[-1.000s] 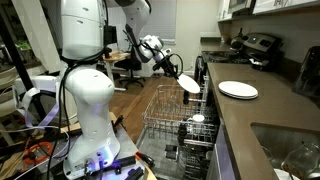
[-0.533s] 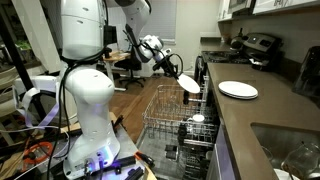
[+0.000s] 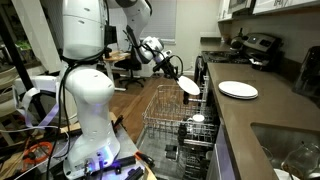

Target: Put the plate on the left into the dishwasher

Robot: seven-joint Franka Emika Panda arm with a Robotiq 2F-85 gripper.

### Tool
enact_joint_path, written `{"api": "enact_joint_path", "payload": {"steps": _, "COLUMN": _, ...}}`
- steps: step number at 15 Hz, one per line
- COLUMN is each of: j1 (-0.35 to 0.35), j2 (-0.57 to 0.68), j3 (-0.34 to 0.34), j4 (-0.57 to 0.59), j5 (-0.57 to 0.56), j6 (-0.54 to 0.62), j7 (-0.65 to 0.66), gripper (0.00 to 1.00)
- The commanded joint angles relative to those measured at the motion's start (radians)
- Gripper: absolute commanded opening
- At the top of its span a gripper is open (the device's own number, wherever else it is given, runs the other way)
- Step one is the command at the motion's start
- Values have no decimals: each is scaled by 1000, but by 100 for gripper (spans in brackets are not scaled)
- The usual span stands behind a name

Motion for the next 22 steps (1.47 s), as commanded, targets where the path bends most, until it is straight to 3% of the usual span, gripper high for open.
{"api": "enact_joint_path", "payload": {"steps": 1, "j1": 14, "j2": -2, "j3": -15, "j4": 1, "j5": 6, "j6": 1, "j7": -4, "gripper": 4}}
{"api": "enact_joint_path", "payload": {"steps": 5, "j1": -5, "j2": -2, "j3": -22, "j4": -4, "j5": 28, "j6": 28, "j7": -56, "gripper": 4}}
{"api": "enact_joint_path", "payload": {"steps": 6, "j1": 13, "j2": 14, "j3": -24, "j4": 0, "j5": 6, "j6": 4, "j7": -7, "gripper": 5}}
{"api": "enact_joint_path", "payload": {"steps": 22, "j1": 14, "j2": 29, "j3": -32, "j4": 0, "j5": 7, "j6": 11, "j7": -9, "gripper": 5}}
